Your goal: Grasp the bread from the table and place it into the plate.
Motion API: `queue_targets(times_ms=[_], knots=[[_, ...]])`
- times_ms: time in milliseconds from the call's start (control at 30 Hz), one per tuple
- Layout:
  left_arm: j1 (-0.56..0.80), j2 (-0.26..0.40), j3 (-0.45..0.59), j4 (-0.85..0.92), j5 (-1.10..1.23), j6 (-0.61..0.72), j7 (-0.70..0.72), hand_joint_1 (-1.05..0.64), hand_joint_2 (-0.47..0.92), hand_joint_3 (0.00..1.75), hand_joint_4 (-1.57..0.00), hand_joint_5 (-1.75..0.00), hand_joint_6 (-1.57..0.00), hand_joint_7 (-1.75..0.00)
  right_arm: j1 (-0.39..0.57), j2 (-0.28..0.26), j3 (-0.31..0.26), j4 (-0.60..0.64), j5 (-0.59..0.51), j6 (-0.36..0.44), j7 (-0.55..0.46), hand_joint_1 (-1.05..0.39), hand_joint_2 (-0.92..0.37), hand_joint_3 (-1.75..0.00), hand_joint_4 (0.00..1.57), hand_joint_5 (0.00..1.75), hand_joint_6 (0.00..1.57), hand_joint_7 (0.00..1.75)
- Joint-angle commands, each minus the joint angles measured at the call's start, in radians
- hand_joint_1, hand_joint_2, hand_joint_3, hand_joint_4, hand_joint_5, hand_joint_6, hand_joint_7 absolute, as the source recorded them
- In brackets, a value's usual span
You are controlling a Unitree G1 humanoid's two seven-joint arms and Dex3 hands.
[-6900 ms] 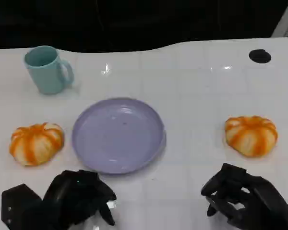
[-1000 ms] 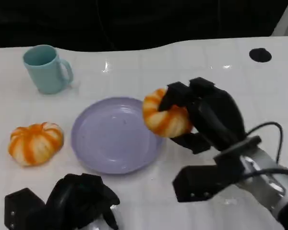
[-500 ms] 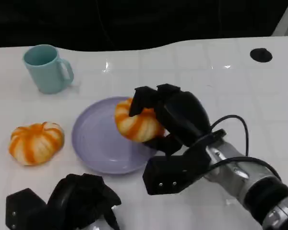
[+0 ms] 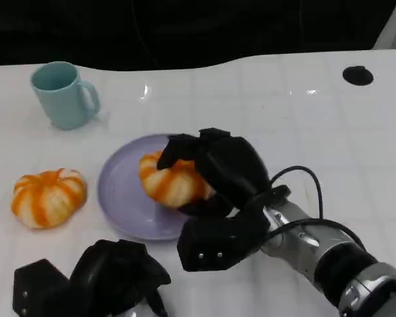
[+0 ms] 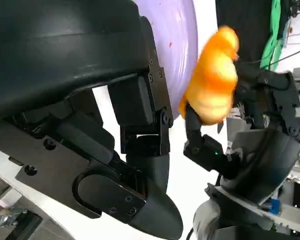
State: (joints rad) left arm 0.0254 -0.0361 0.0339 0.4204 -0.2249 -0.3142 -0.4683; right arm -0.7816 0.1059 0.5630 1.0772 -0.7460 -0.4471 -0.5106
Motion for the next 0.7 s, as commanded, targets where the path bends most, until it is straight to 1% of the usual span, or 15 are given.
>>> queue_targets(times_ms=[33,100,133,200,267,400,500,600,700], knots=[[0.011,0.008,0.004,-0.006,-0.004,-0.003,0.005,-1.05,0.79,0.01,-1.53,-0.89,-1.57,-0.48,-0.014,-0.011,0.0,-0.038,0.03,0.054,0.164,-0.39,-0.88,-0.2,0.22,0.4,0.37,0.03],[0.011,0.008,0.004,-0.006,-0.005,-0.003,0.003,-1.05,0.79,0.01,-1.53,-0.89,-1.57,-0.48,-0.004,-0.014,0.0,-0.066,0.034,0.076,0.207,-0.54,-0.91,-0.19,0.06,0.29,0.24,0.01],[0.011,0.009,0.004,-0.007,-0.005,-0.002,0.003,-1.05,0.79,0.01,-1.53,-0.89,-1.57,-0.48,0.002,-0.017,0.001,-0.082,0.035,0.086,0.226,-0.57,-0.92,-0.2,0.03,0.28,0.22,0.0],[0.011,0.008,0.004,-0.01,-0.007,0.004,0.004,-1.05,0.78,0.01,-1.53,-0.89,-1.57,-0.48,0.016,-0.025,-0.001,-0.116,0.041,0.097,0.26,-0.65,-0.92,-0.24,0.01,0.22,0.17,0.0],[0.011,0.007,0.004,-0.012,-0.006,0.007,0.006,-1.05,0.78,0.0,-1.53,-0.89,-1.57,-0.48,0.031,-0.037,0.0,-0.149,0.044,0.1,0.284,-0.68,-0.92,-0.26,0.0,0.21,0.16,0.0],[0.009,0.007,0.004,-0.011,-0.005,0.01,0.008,-1.05,0.78,0.0,-1.53,-0.89,-1.57,-0.48,0.062,-0.06,-0.007,-0.213,0.057,0.096,0.321,-0.73,-0.92,-0.28,0.0,0.22,0.15,0.0],[0.006,0.007,0.006,-0.01,-0.006,0.014,0.009,-1.05,0.78,0.0,-1.54,-0.89,-1.57,-0.48,0.1,-0.089,-0.013,-0.288,0.068,0.085,0.347,-0.75,-0.92,-0.28,0.01,0.24,0.16,0.01],[0.003,0.007,0.007,-0.008,-0.011,0.018,0.004,-1.05,0.77,0.0,-1.53,-0.88,-1.57,-0.48,0.137,-0.115,-0.02,-0.358,0.087,0.078,0.368,-0.75,-0.92,-0.28,0.03,0.27,0.18,0.01],[0.001,0.007,0.009,-0.004,-0.015,0.018,-0.001,-1.05,0.77,0.0,-1.53,-0.87,-1.57,-0.46,0.159,-0.129,-0.024,-0.4,0.095,0.083,0.384,-0.75,-0.92,-0.27,0.03,0.29,0.18,0.01]])
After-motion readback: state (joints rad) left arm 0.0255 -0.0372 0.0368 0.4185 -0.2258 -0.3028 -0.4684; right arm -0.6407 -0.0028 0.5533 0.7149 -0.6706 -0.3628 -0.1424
